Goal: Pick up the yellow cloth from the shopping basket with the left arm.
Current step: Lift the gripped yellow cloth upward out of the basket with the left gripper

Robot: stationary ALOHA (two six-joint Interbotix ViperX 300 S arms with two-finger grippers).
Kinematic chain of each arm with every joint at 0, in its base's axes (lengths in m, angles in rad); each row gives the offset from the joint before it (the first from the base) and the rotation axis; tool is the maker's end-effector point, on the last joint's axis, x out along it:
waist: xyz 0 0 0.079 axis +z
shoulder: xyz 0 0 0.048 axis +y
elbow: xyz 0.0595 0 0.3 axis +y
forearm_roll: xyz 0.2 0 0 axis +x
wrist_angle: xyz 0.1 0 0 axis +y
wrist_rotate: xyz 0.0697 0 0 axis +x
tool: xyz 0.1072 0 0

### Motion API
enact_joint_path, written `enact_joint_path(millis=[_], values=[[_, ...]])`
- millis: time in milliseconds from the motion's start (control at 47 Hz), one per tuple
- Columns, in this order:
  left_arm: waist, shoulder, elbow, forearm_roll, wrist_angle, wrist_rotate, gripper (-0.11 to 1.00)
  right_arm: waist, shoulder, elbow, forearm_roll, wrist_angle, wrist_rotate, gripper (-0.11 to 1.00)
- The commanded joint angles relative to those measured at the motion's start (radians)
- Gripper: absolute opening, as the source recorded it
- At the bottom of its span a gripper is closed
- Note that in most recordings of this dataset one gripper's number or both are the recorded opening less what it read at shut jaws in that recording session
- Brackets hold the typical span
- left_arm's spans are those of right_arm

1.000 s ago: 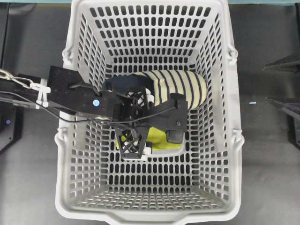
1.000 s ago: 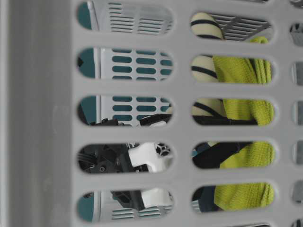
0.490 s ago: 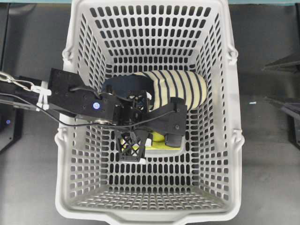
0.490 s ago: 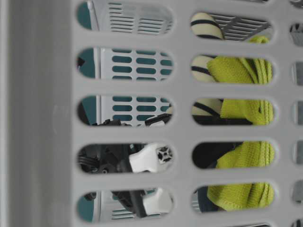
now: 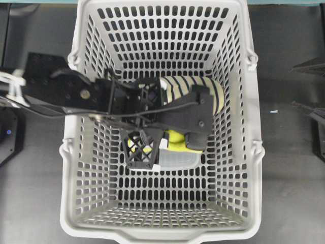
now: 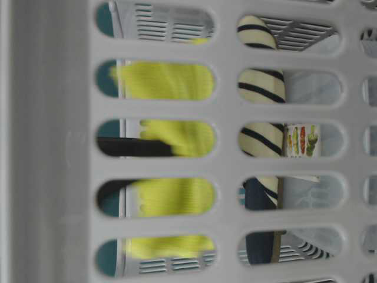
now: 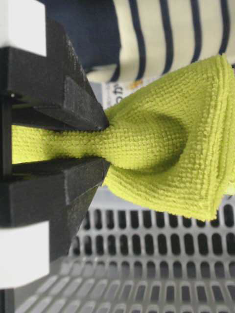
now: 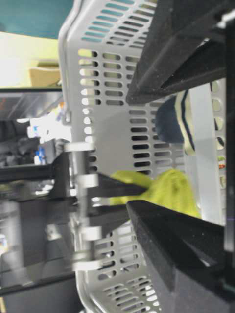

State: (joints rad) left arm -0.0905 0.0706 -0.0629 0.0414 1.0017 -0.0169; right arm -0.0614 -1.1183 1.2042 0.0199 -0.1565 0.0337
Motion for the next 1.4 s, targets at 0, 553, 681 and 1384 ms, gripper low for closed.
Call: enact_joint_path(millis=[0, 553, 681, 1384], values=[[-0.008, -0.029, -0.127, 0.003, 0.08, -0.002, 0.14, -0.002, -0.002, -0.009, 0.003, -0.005, 0.0, 0.76], [-0.006, -0.011, -0.255, 0.003, 0.189, -0.011, 0.14, -0.002, -0.006, -0.008, 0.003, -0.003, 0.0, 0.76], [-0.008, -0.011, -0.262, 0.003, 0.193, -0.015, 0.14, -0.002, -0.006, -0.008, 0.003, -0.003, 0.0, 0.76], [-0.011, 0.005, -0.351, 0.005, 0.239, -0.012, 0.14, -0.002, -0.006, -0.008, 0.003, -0.003, 0.0, 0.76]])
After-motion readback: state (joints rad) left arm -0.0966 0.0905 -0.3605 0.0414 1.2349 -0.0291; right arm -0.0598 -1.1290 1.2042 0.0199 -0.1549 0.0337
